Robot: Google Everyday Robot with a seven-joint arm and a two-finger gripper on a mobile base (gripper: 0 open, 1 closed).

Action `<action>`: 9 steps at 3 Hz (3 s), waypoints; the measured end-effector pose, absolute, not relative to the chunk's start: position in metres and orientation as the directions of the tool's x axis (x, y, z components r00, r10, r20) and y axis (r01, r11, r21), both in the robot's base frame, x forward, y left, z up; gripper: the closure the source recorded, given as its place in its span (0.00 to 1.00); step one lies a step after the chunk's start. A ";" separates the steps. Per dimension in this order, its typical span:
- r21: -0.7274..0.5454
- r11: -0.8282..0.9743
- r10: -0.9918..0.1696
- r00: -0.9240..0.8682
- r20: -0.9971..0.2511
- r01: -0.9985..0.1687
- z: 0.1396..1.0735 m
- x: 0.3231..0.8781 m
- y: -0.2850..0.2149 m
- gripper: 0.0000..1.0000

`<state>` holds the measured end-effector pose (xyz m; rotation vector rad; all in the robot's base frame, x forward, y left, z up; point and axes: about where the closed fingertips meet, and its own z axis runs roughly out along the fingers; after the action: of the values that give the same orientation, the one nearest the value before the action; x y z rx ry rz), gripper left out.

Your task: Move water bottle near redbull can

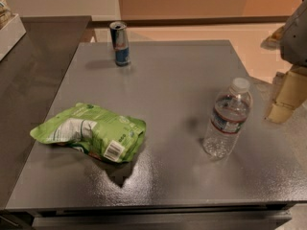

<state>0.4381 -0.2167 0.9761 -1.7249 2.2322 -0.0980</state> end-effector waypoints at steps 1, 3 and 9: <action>-0.245 0.270 -0.953 -0.222 -0.207 -0.931 0.976 0.438 -0.217 0.00; -0.202 0.236 -0.950 -0.182 -0.254 -0.950 0.971 0.432 -0.206 0.00; -0.039 0.106 -0.807 -0.063 -0.587 -0.994 0.952 0.416 -0.134 0.77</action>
Offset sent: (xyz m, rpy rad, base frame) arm -0.0011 0.0051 -0.0051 0.0141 0.0320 0.0408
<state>0.4165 -0.1344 0.9525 -1.7510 1.9221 0.5263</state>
